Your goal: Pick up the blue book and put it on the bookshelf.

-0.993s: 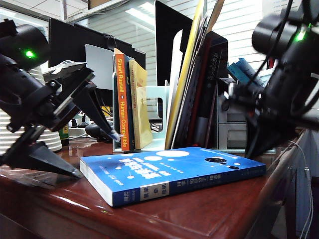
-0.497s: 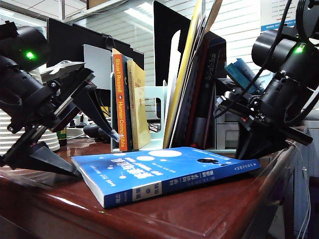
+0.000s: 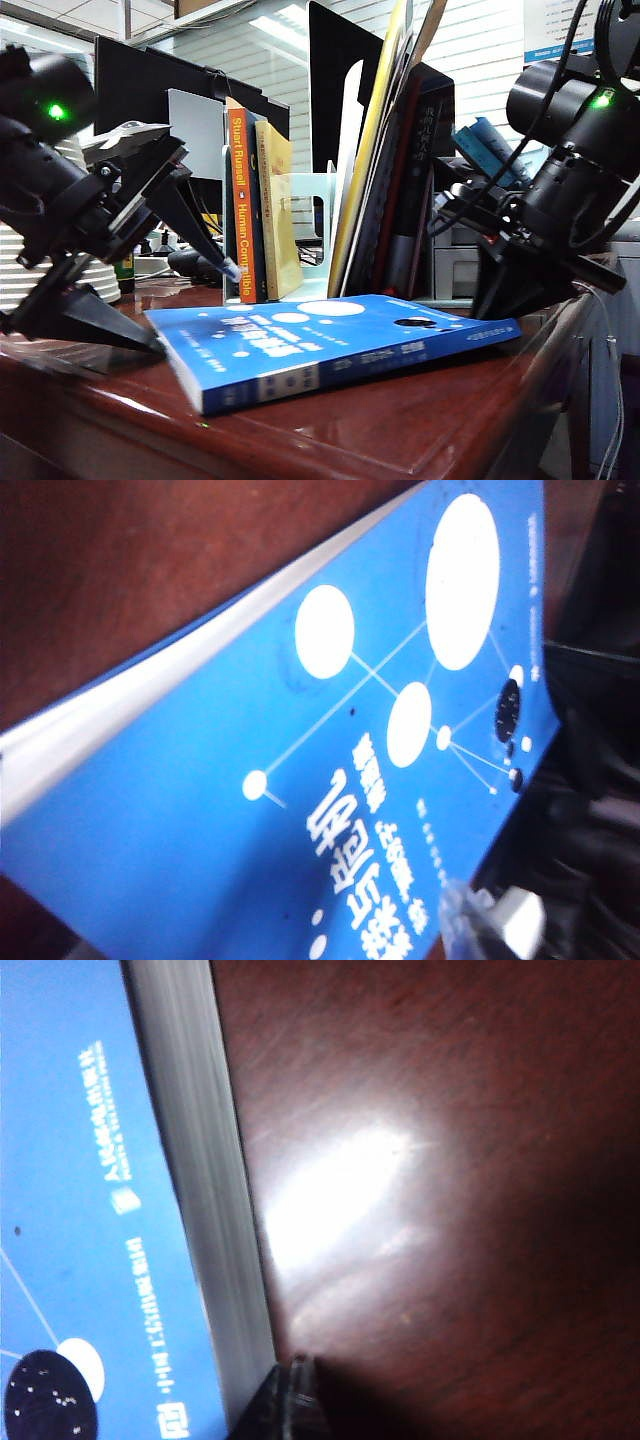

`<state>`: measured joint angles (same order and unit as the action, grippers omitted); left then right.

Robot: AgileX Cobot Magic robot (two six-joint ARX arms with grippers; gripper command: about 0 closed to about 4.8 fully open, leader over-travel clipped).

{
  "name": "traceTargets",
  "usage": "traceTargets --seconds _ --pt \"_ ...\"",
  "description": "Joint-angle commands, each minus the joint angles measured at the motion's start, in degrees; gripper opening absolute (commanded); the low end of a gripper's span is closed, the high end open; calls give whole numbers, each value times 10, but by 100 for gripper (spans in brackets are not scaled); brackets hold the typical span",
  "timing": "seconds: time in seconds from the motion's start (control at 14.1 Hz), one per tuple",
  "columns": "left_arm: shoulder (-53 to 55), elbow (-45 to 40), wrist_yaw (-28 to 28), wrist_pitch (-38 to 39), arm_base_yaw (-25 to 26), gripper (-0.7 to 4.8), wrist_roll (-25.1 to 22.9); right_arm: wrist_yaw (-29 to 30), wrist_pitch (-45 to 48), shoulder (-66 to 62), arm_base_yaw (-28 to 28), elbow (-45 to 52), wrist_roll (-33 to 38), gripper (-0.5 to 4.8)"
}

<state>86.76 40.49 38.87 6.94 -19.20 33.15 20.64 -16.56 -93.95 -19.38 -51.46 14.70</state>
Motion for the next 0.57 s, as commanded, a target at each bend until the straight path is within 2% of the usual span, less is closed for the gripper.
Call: traceTargets --seconds 0.07,0.14,0.28,0.43,0.5,0.57 --pt "-26 -2 -36 48 -6 417 -26 26 -12 0 -12 5 3 -8" --pt "-26 -2 -20 64 -6 417 -26 26 -16 0 -12 5 3 -8" --pt "-26 -2 -24 114 -7 417 -32 30 -26 0 -12 5 3 -8" --pt "-31 -2 -95 151 -6 419 -57 30 -25 1 -12 5 3 -8" --pt "-41 -2 -141 168 -6 464 -57 28 -25 1 -12 5 3 -8" --pt "-48 -2 -154 175 -6 470 -57 28 -25 1 -12 5 3 -8"
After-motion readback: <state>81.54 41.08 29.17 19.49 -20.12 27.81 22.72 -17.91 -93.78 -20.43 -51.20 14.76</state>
